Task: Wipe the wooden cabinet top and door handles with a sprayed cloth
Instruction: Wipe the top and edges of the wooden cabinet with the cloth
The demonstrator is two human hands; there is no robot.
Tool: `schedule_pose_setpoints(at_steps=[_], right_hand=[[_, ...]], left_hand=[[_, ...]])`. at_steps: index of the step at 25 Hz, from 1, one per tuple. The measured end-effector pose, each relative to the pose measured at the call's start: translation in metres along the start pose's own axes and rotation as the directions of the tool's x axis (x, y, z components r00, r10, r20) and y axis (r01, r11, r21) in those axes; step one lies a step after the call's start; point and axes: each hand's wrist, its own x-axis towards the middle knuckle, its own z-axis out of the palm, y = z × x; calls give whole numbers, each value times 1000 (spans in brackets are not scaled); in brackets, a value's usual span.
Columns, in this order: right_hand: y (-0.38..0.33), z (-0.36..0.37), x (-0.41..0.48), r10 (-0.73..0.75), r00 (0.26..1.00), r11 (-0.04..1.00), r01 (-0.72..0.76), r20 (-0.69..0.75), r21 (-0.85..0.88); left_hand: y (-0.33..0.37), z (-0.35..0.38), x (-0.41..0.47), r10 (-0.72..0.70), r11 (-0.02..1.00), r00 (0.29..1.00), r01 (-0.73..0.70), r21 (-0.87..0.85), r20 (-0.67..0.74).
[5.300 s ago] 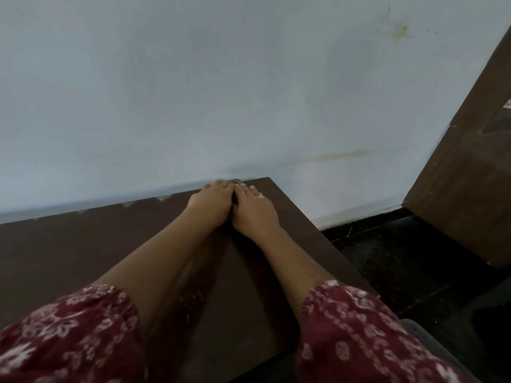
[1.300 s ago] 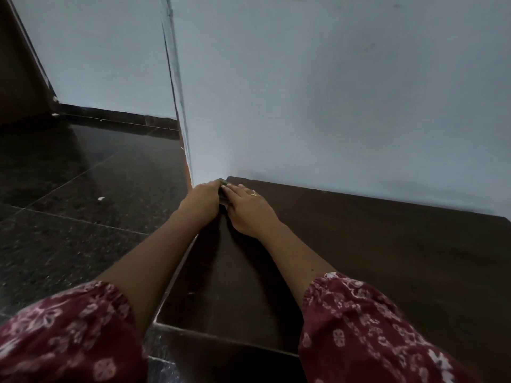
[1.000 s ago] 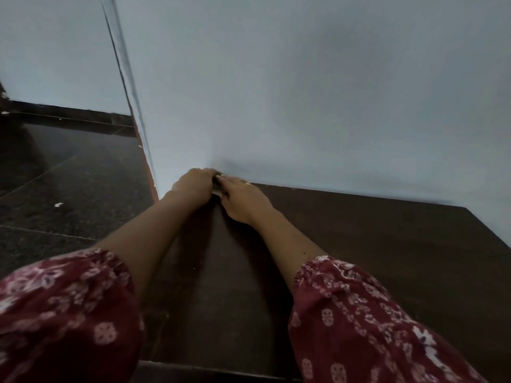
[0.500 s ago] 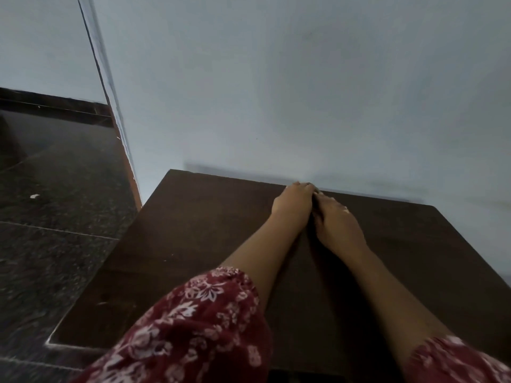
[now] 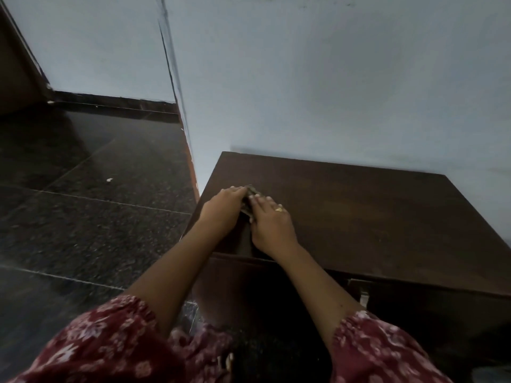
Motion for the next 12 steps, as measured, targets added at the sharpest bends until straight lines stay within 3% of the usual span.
schedule_pose_setpoints(at_steps=[6, 12], right_hand=[[-56, 5, -15, -141, 963, 988, 153, 229, -35], [-52, -14, -37, -318, 883, 906, 390, 344, -164]], left_hand=[[-30, -26, -66, -191, 977, 981, 194, 93, -41], [-27, -23, -97, -201, 972, 974, 211, 101, -102]])
